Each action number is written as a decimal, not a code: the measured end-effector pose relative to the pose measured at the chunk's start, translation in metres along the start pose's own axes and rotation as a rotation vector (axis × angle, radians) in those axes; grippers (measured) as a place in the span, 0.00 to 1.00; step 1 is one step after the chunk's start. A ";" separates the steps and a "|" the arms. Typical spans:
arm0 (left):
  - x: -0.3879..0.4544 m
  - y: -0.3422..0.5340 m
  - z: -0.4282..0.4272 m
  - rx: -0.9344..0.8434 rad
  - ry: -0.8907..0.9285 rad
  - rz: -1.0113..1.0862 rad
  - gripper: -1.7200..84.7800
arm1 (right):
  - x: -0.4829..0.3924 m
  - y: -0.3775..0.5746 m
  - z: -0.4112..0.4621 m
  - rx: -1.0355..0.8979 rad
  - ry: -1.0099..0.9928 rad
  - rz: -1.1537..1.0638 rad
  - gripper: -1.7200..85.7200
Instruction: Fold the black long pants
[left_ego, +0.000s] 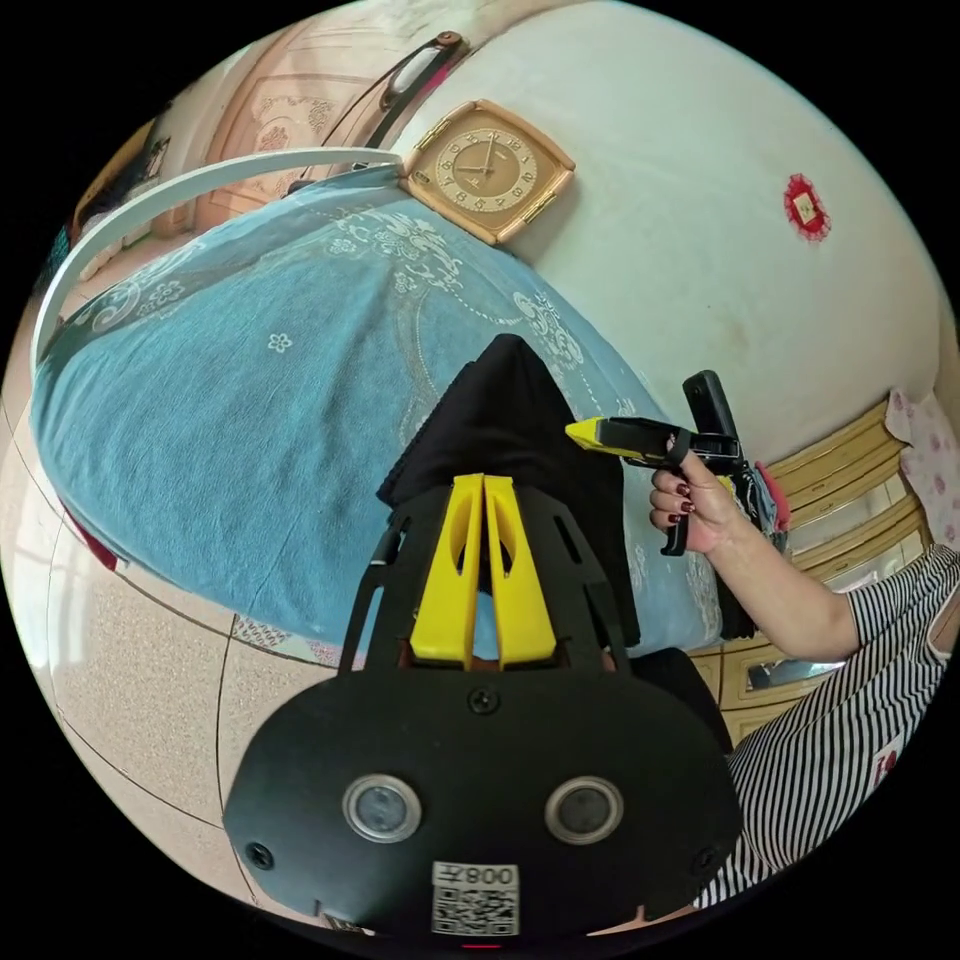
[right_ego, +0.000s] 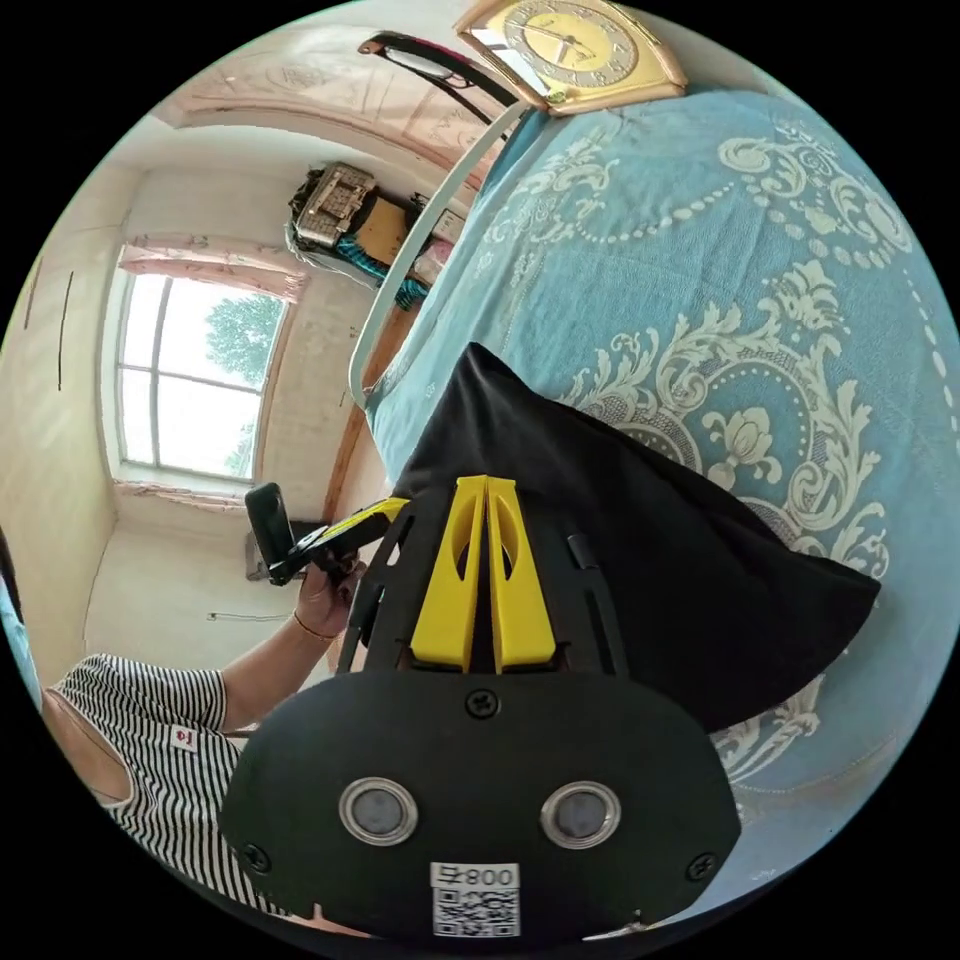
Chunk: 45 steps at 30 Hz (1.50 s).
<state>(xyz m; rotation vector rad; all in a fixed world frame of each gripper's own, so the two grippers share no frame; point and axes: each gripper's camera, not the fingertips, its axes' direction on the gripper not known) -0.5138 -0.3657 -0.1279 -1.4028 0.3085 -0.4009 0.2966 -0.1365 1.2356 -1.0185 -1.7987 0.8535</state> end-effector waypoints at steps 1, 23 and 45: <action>0.004 0.000 -0.003 0.004 0.003 0.025 0.02 | 0.006 0.008 -0.015 0.028 0.033 -0.001 0.02; -0.017 0.036 -0.043 0.002 0.034 -0.060 0.04 | 0.101 0.122 -0.156 0.132 0.055 0.173 0.06; -0.109 0.083 0.007 -0.217 0.693 -0.474 0.17 | 0.119 0.208 -0.180 0.057 -0.446 0.454 0.05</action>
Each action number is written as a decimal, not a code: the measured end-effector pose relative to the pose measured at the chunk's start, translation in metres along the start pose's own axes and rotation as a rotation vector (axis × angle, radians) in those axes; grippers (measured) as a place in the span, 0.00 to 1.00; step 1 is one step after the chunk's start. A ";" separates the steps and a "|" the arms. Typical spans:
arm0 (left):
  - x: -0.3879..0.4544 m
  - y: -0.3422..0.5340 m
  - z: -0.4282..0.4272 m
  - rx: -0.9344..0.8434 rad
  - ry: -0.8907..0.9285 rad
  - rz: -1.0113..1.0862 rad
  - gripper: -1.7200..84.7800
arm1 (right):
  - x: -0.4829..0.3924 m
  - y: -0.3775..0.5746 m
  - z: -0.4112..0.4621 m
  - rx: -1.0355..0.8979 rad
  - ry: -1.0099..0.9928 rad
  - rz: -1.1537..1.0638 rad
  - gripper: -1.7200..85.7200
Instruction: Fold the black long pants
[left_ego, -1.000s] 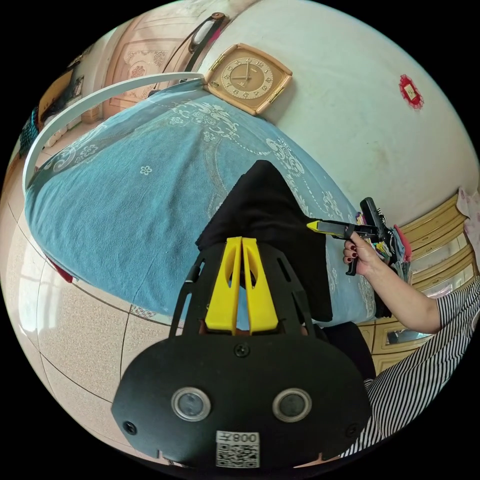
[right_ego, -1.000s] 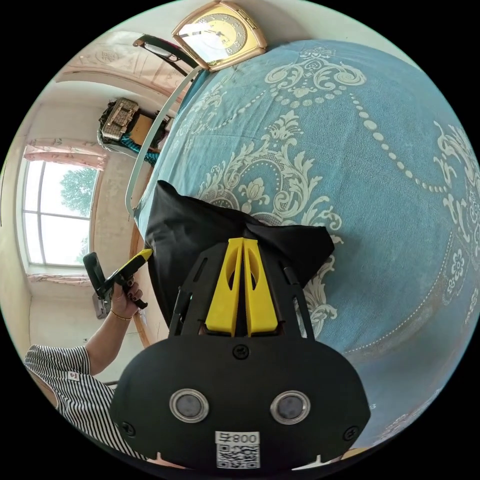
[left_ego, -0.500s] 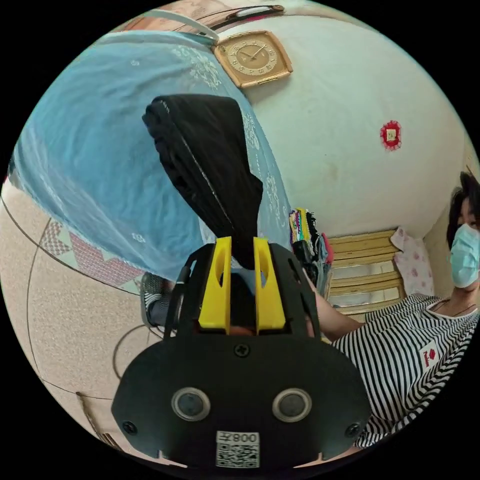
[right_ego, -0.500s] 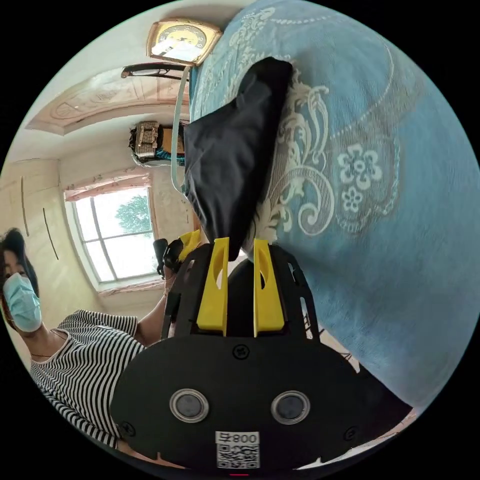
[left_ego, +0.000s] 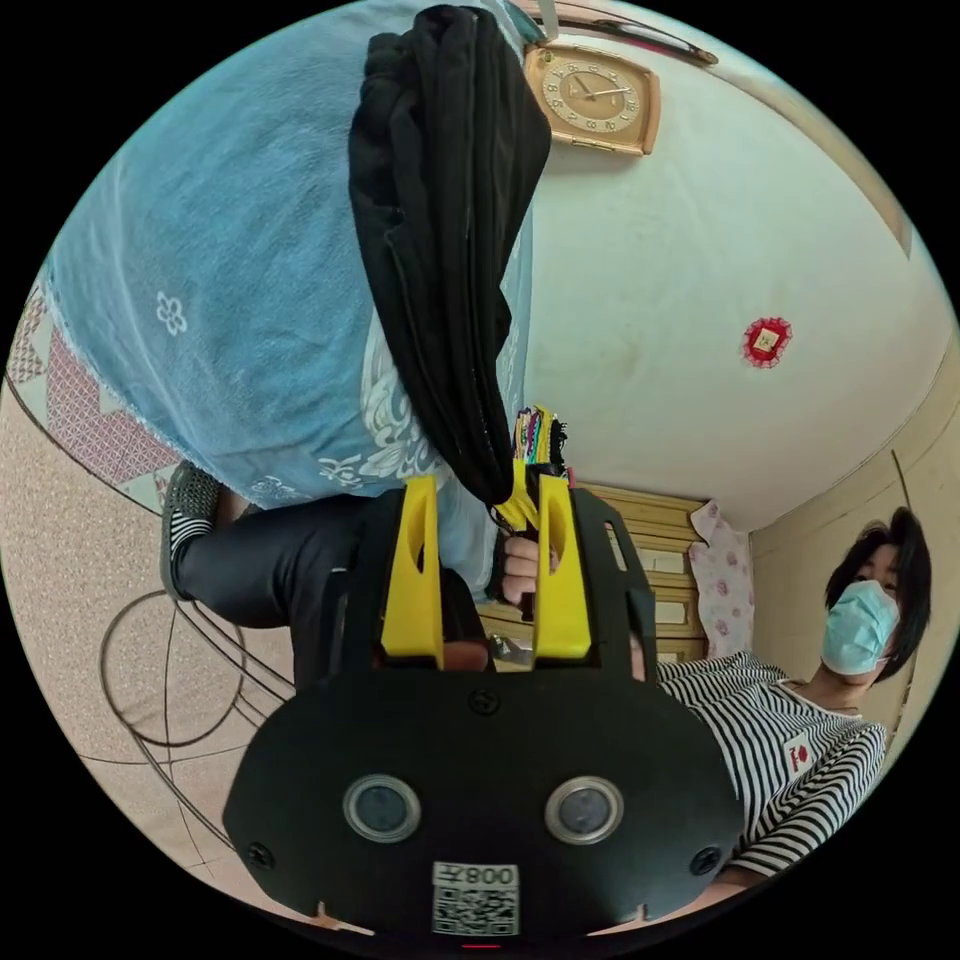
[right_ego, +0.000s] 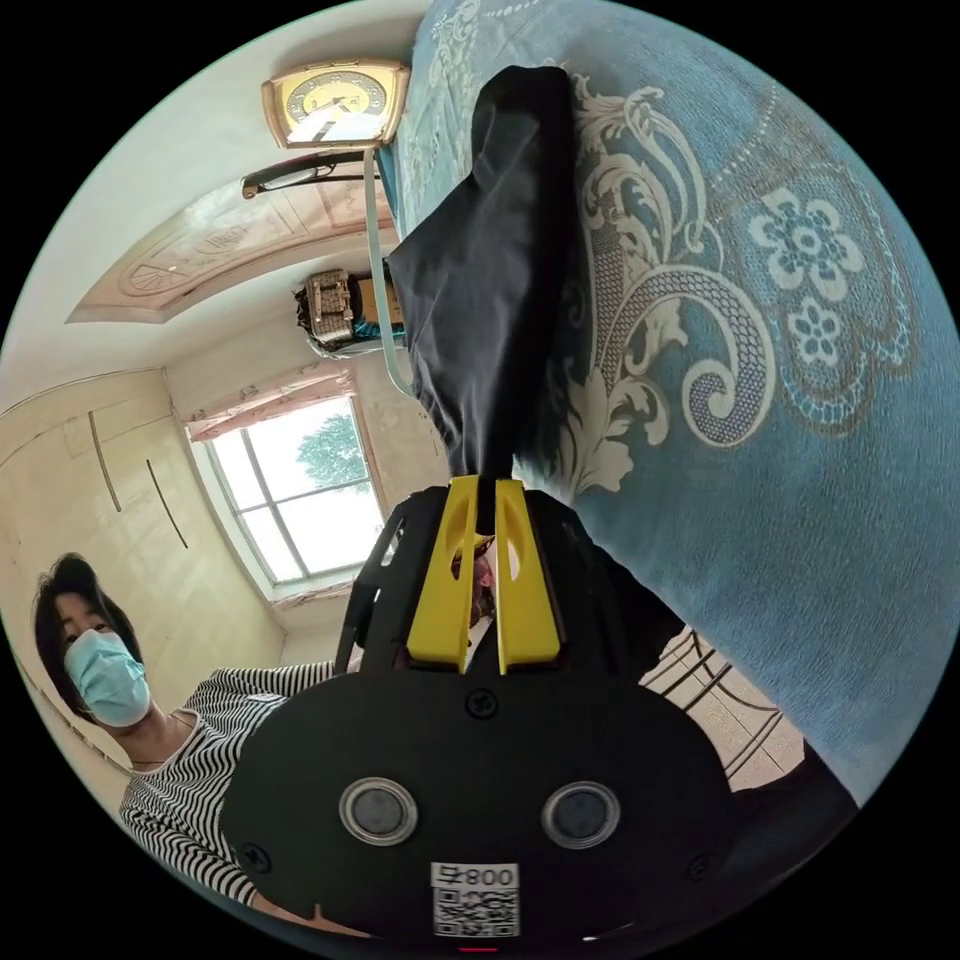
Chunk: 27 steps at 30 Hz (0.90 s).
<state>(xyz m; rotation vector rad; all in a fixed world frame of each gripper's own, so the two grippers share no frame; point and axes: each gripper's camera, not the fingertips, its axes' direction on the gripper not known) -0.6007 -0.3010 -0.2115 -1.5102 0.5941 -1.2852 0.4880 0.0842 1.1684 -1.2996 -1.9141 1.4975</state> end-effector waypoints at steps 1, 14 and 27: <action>-0.003 -0.002 0.001 0.003 0.028 -0.012 0.17 | -0.005 0.003 -0.004 0.005 -0.015 -0.003 0.05; -0.023 -0.023 -0.021 0.120 0.144 -0.040 0.09 | -0.031 0.031 -0.018 0.060 -0.039 -0.021 0.07; -0.055 -0.036 -0.027 0.148 0.183 -0.067 0.10 | -0.055 0.057 0.030 0.057 -0.101 0.030 0.09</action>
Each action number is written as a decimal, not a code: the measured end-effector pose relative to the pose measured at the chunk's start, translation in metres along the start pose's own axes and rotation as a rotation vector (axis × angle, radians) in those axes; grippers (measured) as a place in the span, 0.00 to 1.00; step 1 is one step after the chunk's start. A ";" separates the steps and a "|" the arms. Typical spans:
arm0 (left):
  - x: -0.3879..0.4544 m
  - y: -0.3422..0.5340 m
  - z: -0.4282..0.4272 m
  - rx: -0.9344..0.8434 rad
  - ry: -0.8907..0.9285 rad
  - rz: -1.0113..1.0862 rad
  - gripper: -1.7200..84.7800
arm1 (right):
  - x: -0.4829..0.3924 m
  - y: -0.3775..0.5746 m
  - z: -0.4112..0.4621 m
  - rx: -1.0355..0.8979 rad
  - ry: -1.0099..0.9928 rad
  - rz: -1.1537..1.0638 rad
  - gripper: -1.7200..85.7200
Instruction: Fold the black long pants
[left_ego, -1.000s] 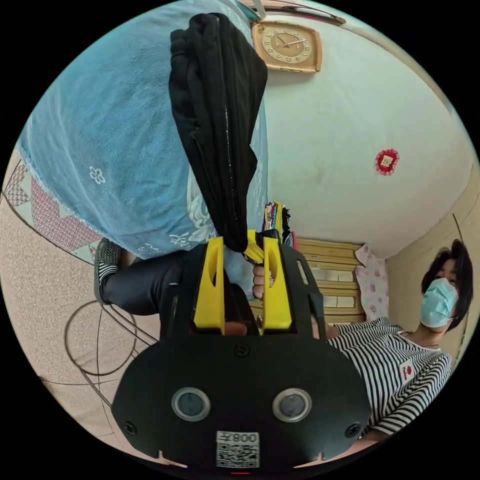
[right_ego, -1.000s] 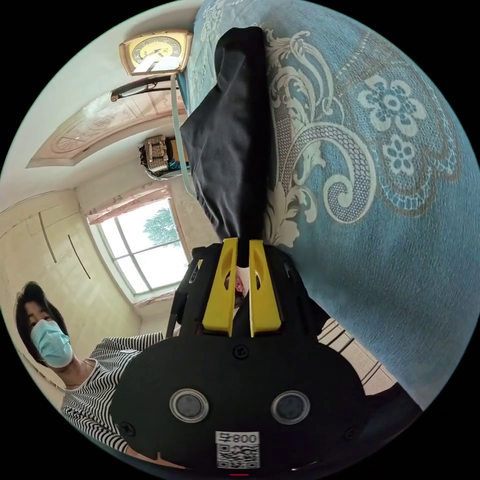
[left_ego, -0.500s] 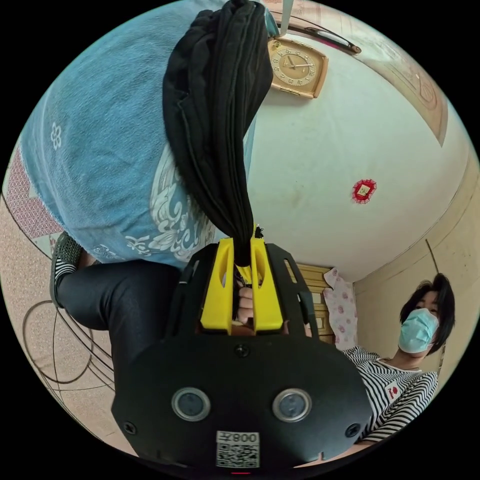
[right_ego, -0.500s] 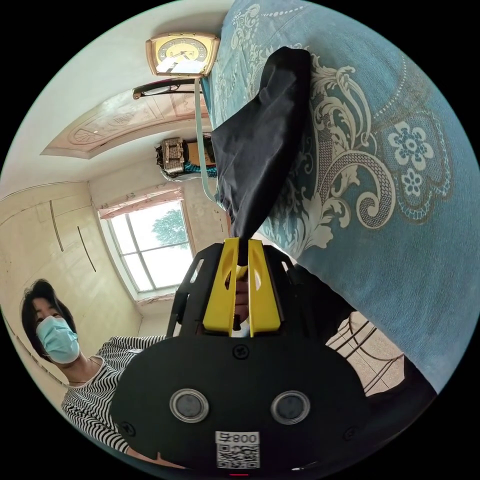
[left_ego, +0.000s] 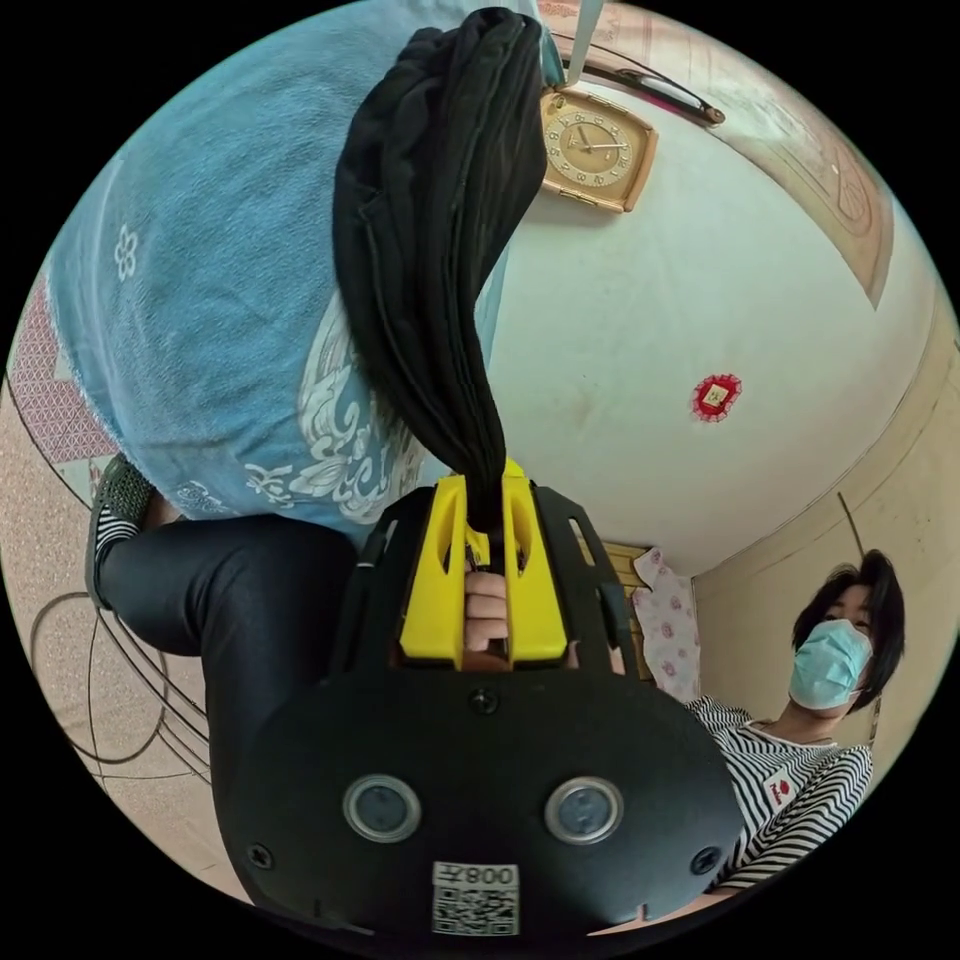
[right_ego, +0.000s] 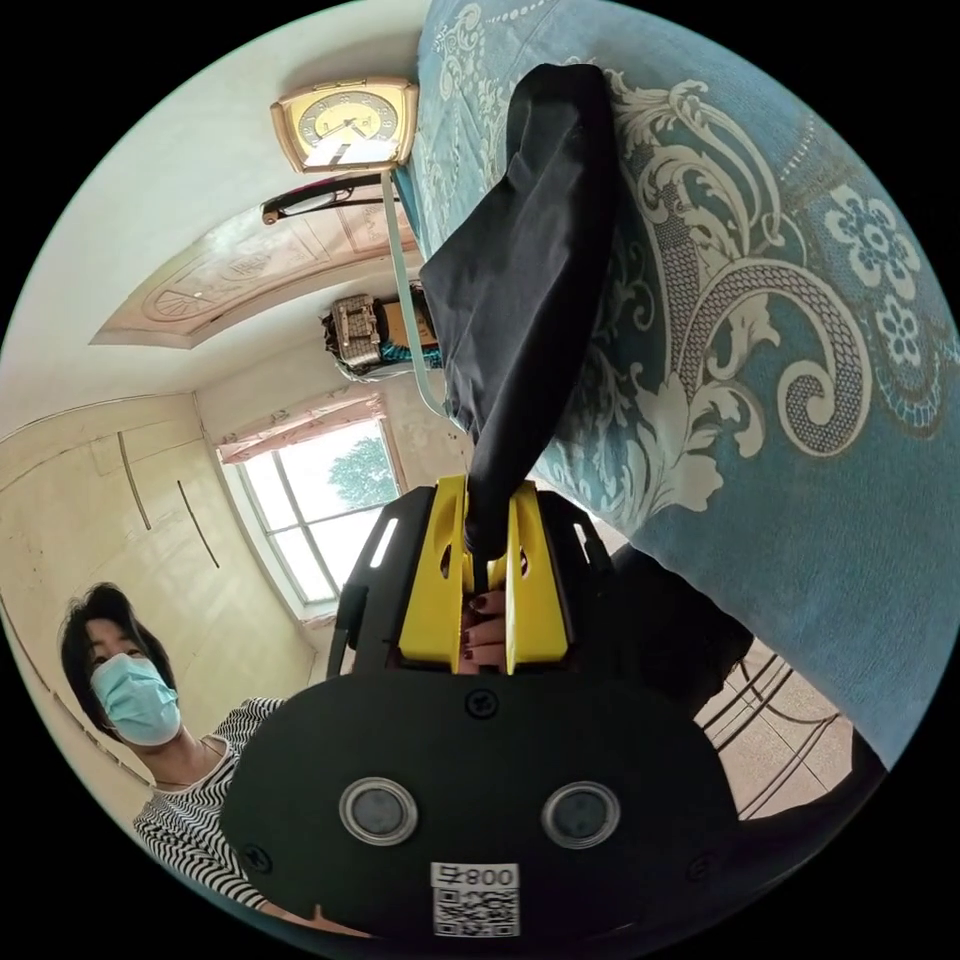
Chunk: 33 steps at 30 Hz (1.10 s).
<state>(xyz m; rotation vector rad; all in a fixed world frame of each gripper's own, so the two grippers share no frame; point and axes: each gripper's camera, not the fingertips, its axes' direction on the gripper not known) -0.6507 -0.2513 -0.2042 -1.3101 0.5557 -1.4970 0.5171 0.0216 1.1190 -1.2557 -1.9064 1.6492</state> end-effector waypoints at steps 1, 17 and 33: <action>-0.002 -0.001 -0.003 0.003 0.007 0.018 0.11 | -0.004 0.004 0.005 -0.008 0.008 -0.002 0.08; -0.058 -0.065 -0.036 0.310 0.035 0.027 0.23 | -0.103 0.067 0.050 0.011 -0.057 -0.148 0.03; -0.135 -0.086 0.038 0.325 -0.045 0.011 0.11 | -0.158 0.183 0.116 0.020 -0.050 -0.124 0.02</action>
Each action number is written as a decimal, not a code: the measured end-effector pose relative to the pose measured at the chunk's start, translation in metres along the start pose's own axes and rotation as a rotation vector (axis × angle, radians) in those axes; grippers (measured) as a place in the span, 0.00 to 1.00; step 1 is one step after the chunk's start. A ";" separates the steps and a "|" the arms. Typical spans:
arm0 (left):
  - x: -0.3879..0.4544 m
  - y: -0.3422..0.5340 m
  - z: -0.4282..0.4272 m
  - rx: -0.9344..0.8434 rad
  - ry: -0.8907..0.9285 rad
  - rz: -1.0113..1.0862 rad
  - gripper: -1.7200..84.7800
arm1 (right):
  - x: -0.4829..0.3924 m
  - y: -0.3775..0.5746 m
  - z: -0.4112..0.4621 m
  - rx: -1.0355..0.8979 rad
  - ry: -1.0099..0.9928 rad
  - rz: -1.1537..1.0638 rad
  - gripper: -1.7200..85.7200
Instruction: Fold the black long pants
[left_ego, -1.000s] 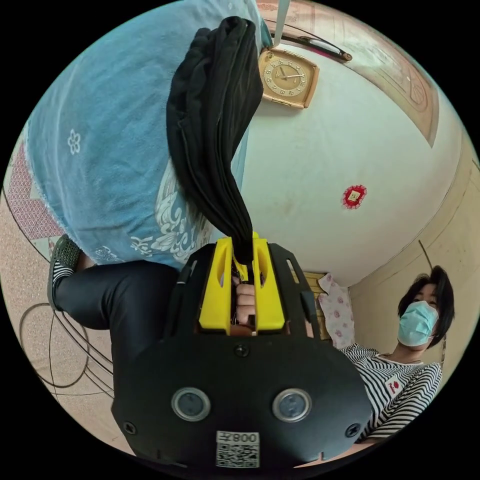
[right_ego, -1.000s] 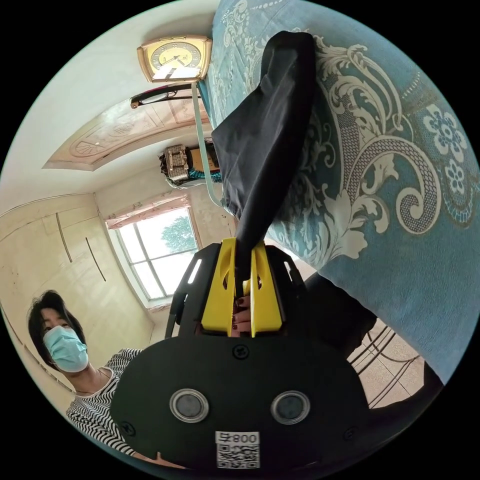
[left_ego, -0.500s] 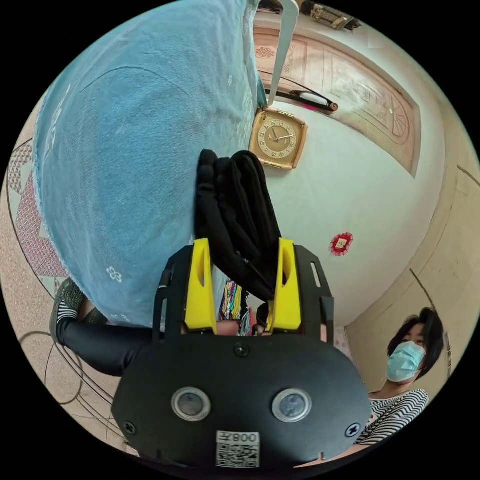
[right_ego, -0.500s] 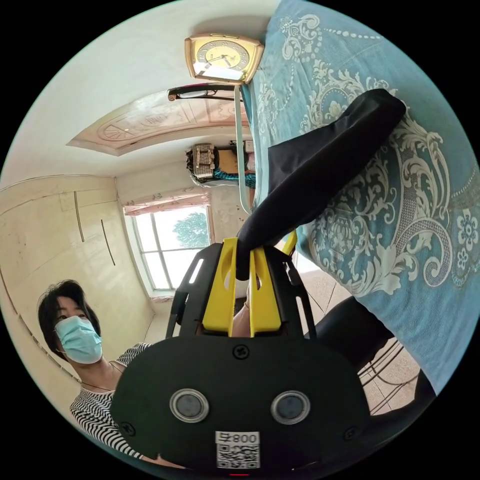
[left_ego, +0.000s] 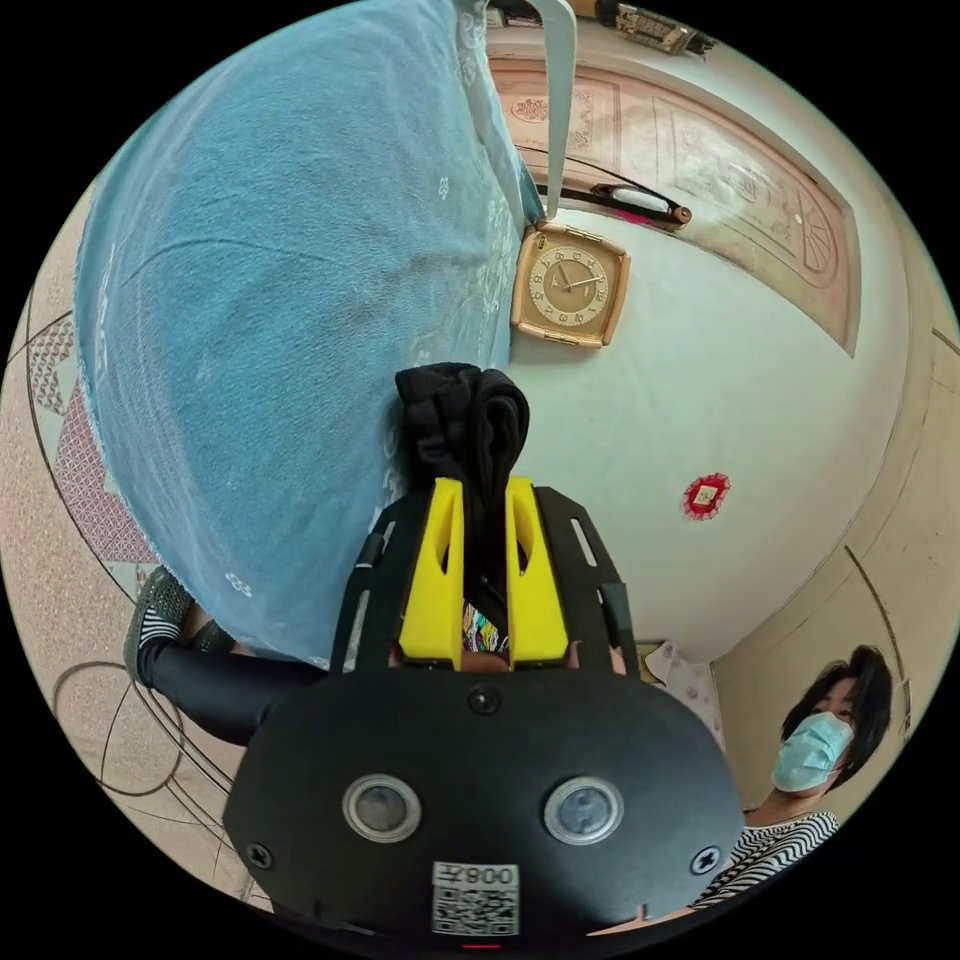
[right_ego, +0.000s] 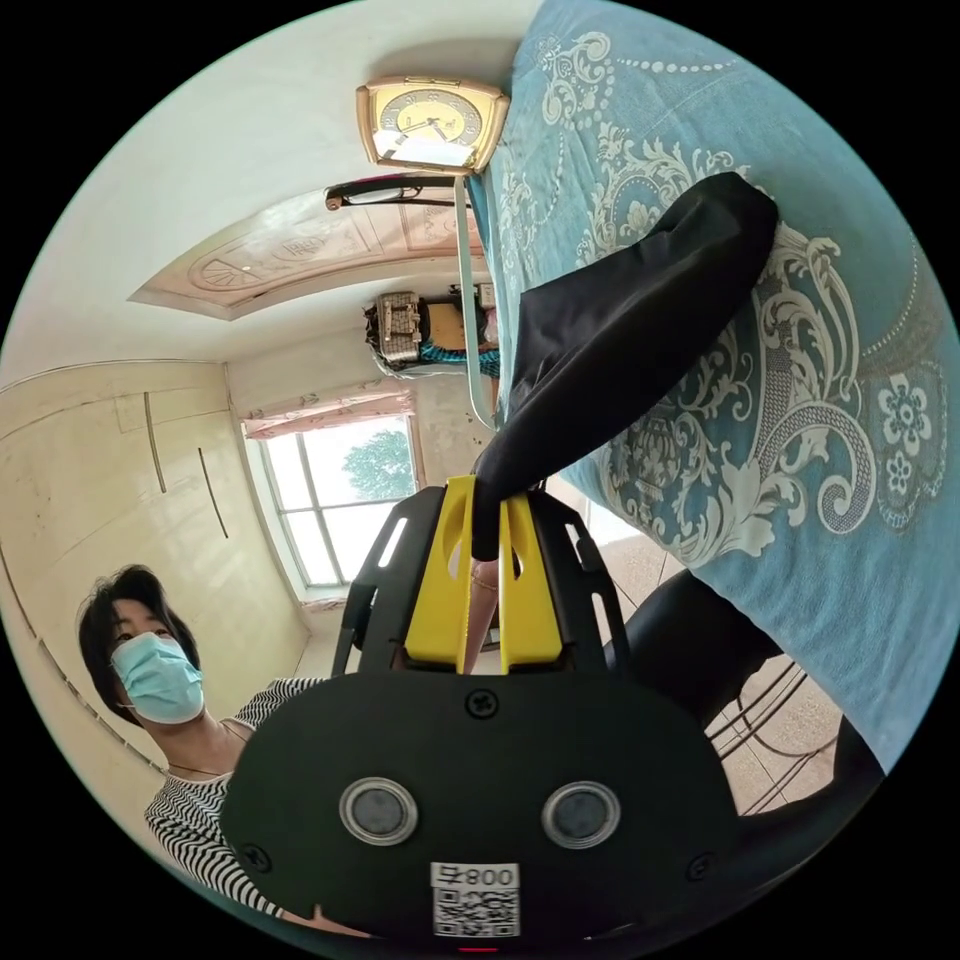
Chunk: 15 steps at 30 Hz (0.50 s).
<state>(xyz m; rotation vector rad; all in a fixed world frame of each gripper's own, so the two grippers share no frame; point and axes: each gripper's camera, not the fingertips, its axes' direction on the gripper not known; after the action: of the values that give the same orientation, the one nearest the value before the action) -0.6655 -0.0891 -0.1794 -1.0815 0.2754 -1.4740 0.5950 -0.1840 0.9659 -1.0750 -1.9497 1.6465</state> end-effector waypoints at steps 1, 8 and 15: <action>-0.004 0.007 0.007 -0.009 -0.003 0.016 0.11 | -0.008 0.012 0.003 0.001 -0.003 -0.003 0.02; -0.032 0.060 0.057 -0.087 0.027 0.088 0.10 | -0.069 0.093 0.016 -0.002 0.001 -0.076 0.02; -0.070 0.121 0.133 -0.225 0.070 0.133 0.10 | -0.142 0.218 0.012 0.078 -0.023 -0.164 0.02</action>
<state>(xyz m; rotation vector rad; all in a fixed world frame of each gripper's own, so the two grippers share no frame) -0.4998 -0.0027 -0.2263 -1.1678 0.5626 -1.3859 0.7448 -0.2919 0.7829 -0.8478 -1.9157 1.6371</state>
